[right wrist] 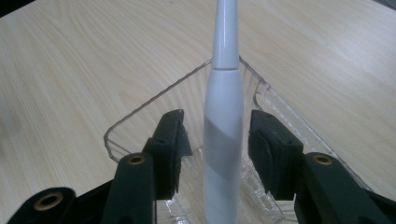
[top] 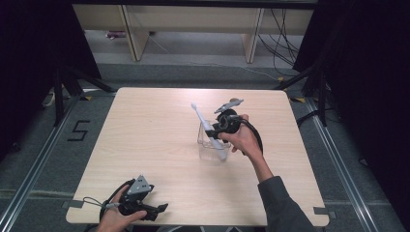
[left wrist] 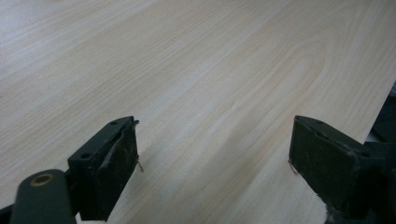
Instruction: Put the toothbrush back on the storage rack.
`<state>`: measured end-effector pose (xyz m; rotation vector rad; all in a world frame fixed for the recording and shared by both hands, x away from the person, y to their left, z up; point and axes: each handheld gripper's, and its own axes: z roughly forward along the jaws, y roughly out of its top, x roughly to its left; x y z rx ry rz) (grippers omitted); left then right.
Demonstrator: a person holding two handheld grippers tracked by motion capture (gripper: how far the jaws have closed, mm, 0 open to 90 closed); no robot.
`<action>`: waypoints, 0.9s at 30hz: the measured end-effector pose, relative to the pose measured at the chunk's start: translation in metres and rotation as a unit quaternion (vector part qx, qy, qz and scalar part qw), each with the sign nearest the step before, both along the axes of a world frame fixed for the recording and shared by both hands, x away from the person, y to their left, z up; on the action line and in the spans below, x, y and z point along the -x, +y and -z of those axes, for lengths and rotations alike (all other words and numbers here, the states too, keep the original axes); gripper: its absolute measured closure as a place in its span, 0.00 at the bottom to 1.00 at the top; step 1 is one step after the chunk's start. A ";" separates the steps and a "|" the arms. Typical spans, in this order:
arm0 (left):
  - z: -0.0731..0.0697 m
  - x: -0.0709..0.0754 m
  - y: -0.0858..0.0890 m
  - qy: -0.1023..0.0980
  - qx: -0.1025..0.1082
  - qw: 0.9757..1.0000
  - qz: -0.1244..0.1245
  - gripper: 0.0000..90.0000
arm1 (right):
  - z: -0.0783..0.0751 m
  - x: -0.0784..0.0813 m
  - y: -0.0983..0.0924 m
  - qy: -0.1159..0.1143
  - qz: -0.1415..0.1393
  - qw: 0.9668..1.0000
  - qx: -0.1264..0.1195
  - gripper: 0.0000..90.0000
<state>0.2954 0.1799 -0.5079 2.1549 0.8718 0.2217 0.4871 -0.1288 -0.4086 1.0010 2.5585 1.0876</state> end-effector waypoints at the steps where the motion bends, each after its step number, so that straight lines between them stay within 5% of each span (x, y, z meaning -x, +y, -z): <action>1: 0.000 -0.001 0.001 -0.001 -0.006 1.000 0.003 0.17 | -0.003 0.001 -0.002 -0.012 0.003 1.000 -0.005 0.58; 19: 0.000 -0.002 0.002 -0.006 -0.011 1.000 0.001 0.17 | -0.025 0.021 -0.026 -0.032 0.008 0.999 -0.043 0.46; 27: 0.000 -0.002 0.002 -0.007 -0.012 1.000 0.000 0.17 | -0.033 0.030 -0.042 -0.047 0.016 0.998 -0.041 0.46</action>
